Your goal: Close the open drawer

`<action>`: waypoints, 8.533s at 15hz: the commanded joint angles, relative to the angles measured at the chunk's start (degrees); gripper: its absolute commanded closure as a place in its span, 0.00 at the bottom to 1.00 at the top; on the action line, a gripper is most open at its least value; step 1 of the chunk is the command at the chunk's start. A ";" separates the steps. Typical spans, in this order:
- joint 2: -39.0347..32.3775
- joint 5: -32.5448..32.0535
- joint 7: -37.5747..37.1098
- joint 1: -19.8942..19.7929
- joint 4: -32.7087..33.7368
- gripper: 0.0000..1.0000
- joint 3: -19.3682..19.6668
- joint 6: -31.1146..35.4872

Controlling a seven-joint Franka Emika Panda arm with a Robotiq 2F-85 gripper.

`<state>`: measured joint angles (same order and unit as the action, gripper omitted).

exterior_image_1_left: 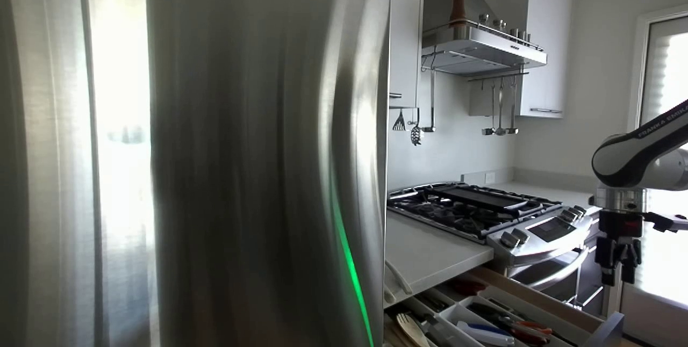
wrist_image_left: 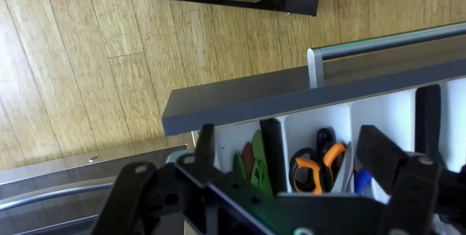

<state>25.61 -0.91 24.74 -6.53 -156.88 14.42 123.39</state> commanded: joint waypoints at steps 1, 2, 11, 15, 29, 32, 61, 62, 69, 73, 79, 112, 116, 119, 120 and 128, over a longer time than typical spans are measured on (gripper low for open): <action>-4.49 -2.69 3.28 -1.82 -0.57 0.00 1.81 3.79; -5.29 -3.25 3.60 -2.28 -0.82 0.00 2.13 4.32; -6.48 -3.82 0.61 -2.42 0.04 0.00 0.42 4.12; -10.28 -3.20 2.11 -2.12 -0.46 0.00 0.89 5.64; -23.40 -1.58 0.79 -2.51 -0.22 1.00 -0.53 19.34; -25.43 0.69 1.35 -2.60 -0.46 1.00 -0.89 24.31; -29.56 56.95 35.25 1.61 8.41 1.00 -9.09 38.62; -30.27 58.97 37.12 1.70 9.61 1.00 -9.47 38.60; -37.72 59.54 40.19 0.78 14.41 1.00 -10.40 37.50; -40.69 68.65 50.25 -0.71 18.51 1.00 -13.03 38.28; -45.04 91.77 73.92 -2.85 25.74 1.00 -15.67 37.03; -61.54 126.22 95.44 7.72 40.75 1.00 -6.91 20.81; -56.67 116.88 90.72 8.53 34.39 1.00 -6.51 23.85; -51.68 104.56 82.05 9.00 28.47 1.00 -6.22 26.50; -49.71 100.09 77.82 9.19 26.24 1.00 -6.03 28.46; -32.55 64.12 46.91 13.68 7.46 1.00 3.09 34.40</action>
<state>-15.01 74.44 81.11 3.47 -141.60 12.40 158.50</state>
